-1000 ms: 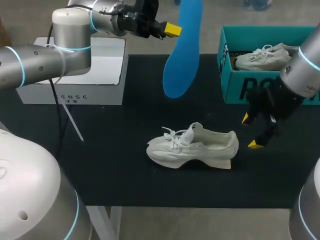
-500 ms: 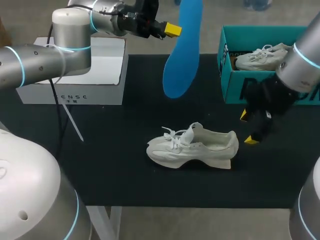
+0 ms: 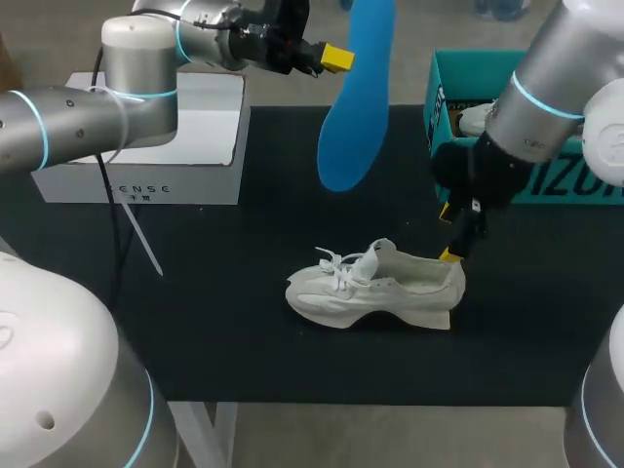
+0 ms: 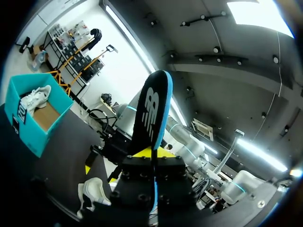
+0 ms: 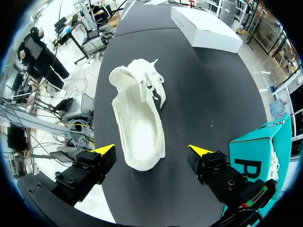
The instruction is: Take the shoe out of the shoebox, open the shoe tongue, remove and reinsert the insole, then place the shoe into the shoebox
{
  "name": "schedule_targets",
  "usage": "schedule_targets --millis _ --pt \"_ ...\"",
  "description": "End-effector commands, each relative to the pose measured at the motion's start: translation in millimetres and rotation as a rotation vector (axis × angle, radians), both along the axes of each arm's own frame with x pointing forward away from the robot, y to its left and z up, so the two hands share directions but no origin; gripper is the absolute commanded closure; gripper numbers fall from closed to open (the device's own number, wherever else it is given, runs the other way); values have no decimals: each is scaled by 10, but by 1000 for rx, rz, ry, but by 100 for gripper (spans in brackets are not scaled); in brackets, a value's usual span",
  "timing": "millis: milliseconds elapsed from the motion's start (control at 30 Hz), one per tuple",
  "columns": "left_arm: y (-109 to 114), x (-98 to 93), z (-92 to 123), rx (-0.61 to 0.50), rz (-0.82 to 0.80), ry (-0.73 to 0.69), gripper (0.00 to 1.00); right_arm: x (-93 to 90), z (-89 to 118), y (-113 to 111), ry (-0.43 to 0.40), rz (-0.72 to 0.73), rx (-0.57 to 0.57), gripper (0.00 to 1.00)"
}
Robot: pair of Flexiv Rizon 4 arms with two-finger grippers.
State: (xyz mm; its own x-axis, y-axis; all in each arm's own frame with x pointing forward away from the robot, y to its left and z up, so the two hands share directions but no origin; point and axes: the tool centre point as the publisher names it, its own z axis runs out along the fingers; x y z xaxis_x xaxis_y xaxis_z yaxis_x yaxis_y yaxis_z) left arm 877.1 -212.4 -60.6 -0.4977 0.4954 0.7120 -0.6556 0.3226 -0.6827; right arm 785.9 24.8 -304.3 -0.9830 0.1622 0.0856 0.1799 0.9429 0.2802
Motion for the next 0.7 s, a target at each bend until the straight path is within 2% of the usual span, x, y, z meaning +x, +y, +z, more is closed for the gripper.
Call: schedule_targets --millis 33,233,400,700 --pt "-4 -4 -4 -1 1 -1 100 122 -142 143 23 9 -38 0" --pt "-4 -4 -4 -1 1 -1 100 119 -294 207 10 5 -80 0" --pt "-4 -4 -4 -1 1 -1 100 119 -433 148 5 -12 -60 0" --pt "-4 -4 -4 -1 1 -1 100 135 -597 187 2 -16 -67 0"
